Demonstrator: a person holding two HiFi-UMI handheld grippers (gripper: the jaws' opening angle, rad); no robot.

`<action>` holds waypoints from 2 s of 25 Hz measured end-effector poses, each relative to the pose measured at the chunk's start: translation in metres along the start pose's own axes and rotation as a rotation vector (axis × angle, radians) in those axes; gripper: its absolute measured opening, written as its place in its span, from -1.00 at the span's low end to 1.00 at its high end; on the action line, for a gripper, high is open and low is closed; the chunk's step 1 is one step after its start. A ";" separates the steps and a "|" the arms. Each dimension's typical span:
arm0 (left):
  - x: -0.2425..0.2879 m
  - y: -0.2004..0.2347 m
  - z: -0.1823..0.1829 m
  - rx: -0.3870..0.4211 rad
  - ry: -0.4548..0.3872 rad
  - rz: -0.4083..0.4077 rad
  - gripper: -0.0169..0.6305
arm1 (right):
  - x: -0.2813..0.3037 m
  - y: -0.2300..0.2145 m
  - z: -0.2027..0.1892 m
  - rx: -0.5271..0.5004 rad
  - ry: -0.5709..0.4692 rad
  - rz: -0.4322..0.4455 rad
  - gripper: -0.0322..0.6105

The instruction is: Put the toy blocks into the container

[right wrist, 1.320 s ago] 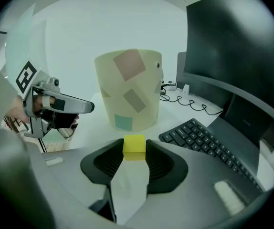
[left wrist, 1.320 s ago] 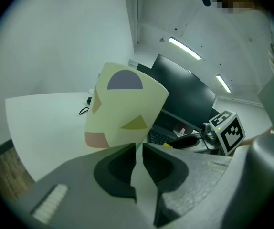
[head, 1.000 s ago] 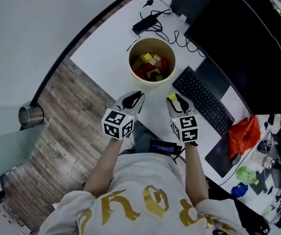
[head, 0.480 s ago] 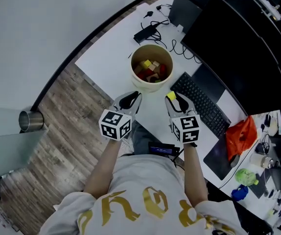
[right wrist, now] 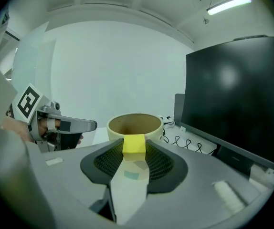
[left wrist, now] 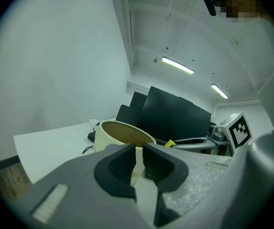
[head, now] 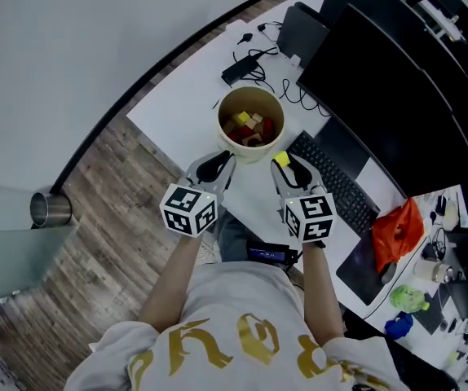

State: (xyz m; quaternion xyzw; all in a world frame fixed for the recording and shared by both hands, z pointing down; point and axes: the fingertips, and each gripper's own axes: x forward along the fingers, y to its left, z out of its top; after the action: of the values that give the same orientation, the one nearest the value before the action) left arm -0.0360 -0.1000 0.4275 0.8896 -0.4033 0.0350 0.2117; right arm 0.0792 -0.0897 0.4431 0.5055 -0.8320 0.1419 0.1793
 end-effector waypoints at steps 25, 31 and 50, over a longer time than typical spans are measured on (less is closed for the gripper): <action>0.019 0.062 0.034 -0.084 -0.102 0.053 -0.79 | 0.065 -0.005 0.036 0.024 -0.007 0.057 -0.37; 0.022 0.069 0.033 -0.097 -0.106 0.058 -0.79 | 0.073 -0.009 0.037 0.021 -0.006 0.057 -0.37; 0.014 0.075 0.028 -0.114 -0.107 0.067 -0.79 | 0.071 -0.009 0.039 0.051 -0.023 0.056 -0.41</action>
State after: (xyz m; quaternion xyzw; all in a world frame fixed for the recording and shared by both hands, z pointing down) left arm -0.0846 -0.1652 0.4310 0.8625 -0.4450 -0.0284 0.2391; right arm 0.0514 -0.1663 0.4398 0.4880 -0.8439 0.1624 0.1529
